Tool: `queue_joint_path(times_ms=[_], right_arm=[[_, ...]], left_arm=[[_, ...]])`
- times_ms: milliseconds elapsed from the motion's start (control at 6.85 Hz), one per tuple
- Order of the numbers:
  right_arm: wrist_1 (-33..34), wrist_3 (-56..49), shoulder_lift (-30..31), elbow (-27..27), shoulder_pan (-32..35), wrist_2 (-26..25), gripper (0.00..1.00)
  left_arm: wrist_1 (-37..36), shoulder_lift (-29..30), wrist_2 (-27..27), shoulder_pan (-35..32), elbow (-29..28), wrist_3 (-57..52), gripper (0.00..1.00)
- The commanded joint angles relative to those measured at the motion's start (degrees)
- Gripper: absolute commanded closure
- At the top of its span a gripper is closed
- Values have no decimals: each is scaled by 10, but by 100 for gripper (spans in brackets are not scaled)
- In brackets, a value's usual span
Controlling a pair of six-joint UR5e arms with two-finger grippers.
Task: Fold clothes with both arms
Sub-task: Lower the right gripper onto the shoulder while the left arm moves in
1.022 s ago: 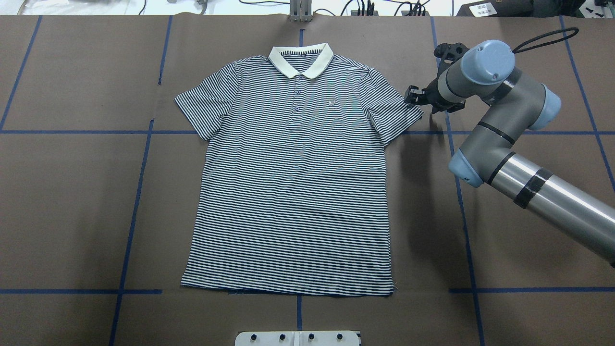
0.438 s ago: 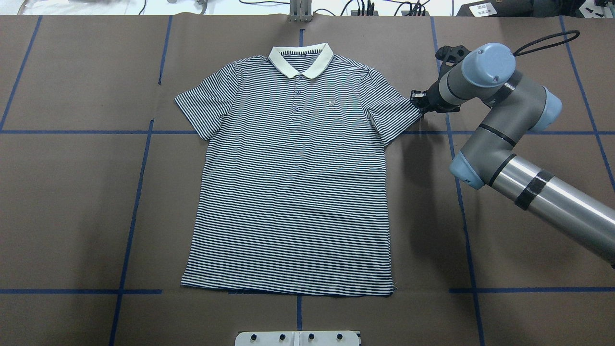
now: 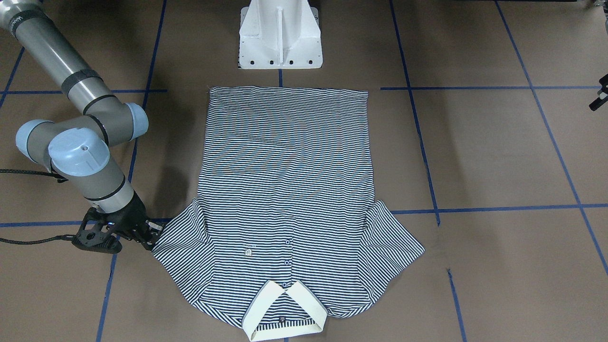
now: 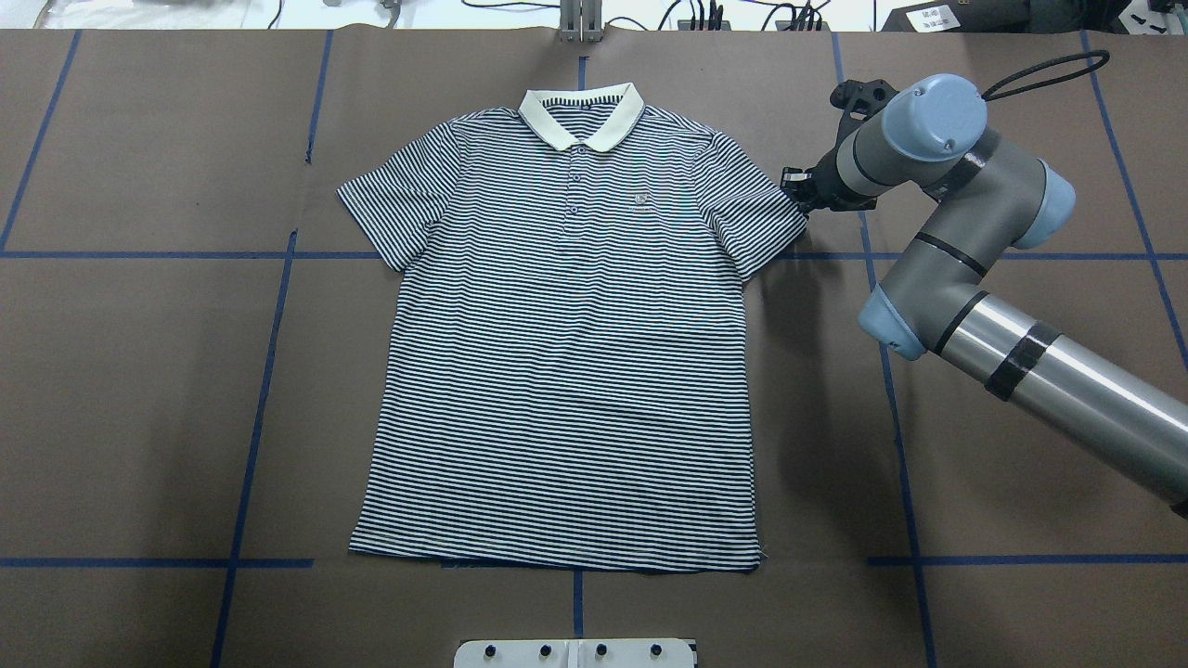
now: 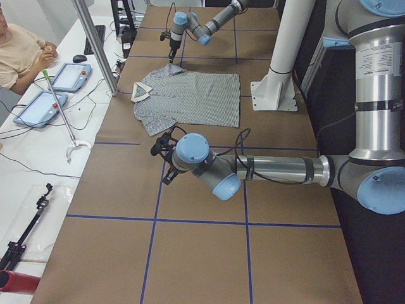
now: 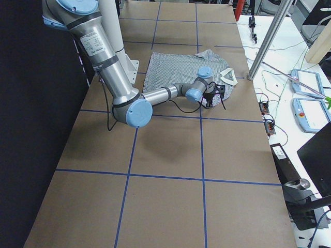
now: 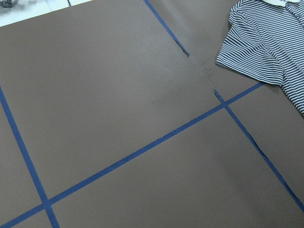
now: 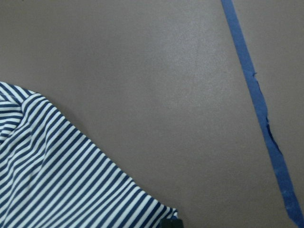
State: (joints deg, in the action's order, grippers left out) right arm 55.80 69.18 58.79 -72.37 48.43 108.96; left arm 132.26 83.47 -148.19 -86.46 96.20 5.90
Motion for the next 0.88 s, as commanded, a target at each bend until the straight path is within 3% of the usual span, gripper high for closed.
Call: queue_joint_path(times_ms=[0,292,730], right_arm=[[2,0,-4,-16,0,4,100],[4,69,-13,-60,-15,-1,100],[63,112,-104,-22,-67,-87,100]], left_arm=[[0,-1,0,0,-1,0,0],[1,-1,0,0,-1,0,0],[1,-1,0,0,1,0,0]])
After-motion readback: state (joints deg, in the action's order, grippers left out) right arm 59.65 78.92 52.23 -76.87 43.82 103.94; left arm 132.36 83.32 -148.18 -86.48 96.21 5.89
